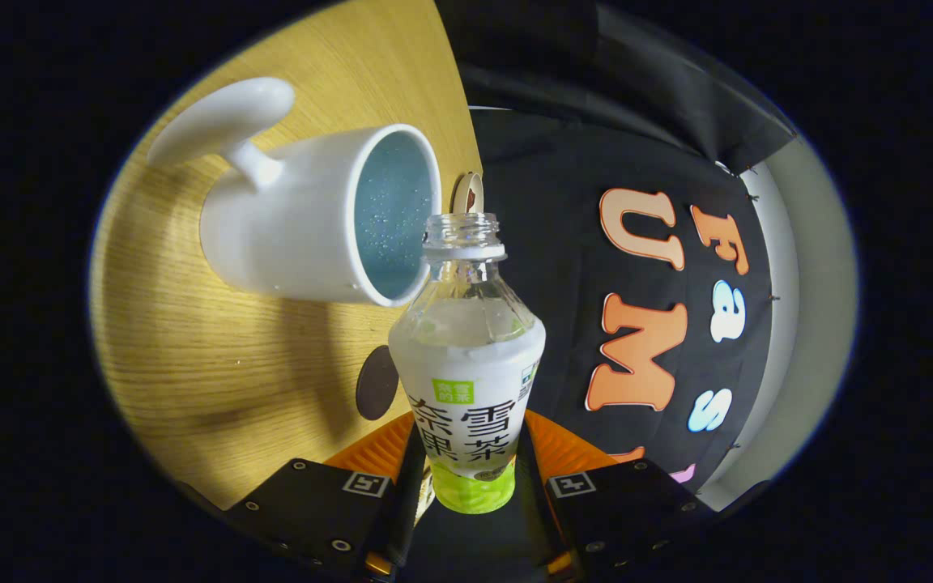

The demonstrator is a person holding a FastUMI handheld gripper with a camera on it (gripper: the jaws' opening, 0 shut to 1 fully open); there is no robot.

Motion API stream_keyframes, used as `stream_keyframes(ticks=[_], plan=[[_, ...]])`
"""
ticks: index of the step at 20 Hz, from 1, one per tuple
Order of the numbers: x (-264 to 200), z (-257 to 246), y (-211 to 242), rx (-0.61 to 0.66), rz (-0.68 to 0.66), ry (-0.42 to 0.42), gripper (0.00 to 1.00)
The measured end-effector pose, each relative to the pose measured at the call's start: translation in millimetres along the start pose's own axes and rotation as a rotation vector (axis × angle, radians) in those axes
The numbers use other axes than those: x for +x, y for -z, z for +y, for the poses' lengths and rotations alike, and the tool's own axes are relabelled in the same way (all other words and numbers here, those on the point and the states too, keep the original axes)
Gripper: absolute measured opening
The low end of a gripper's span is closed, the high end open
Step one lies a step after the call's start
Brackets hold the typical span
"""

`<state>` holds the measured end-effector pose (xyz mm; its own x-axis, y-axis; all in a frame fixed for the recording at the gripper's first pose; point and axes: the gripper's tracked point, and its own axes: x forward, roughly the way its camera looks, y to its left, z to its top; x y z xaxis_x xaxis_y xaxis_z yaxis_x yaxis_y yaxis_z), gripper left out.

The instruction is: Take the bottle from table, then pour the juice into the cup, finally place the bottle on the coaster

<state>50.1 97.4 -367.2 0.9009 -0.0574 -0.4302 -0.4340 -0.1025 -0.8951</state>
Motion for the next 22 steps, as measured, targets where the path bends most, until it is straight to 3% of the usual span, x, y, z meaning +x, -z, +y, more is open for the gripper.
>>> stream_keyframes(ticks=[4, 8, 14, 22], plan=[[10, 10, 3, 0.175, 0.007, -0.076, 0.57], [18, 8, 12, 0.353, 0.011, -0.096, 0.57], [34, -23, 11, 0.660, -0.017, -0.028, 0.57], [70, -39, 4, 0.986, -0.093, -0.033, 0.57]])
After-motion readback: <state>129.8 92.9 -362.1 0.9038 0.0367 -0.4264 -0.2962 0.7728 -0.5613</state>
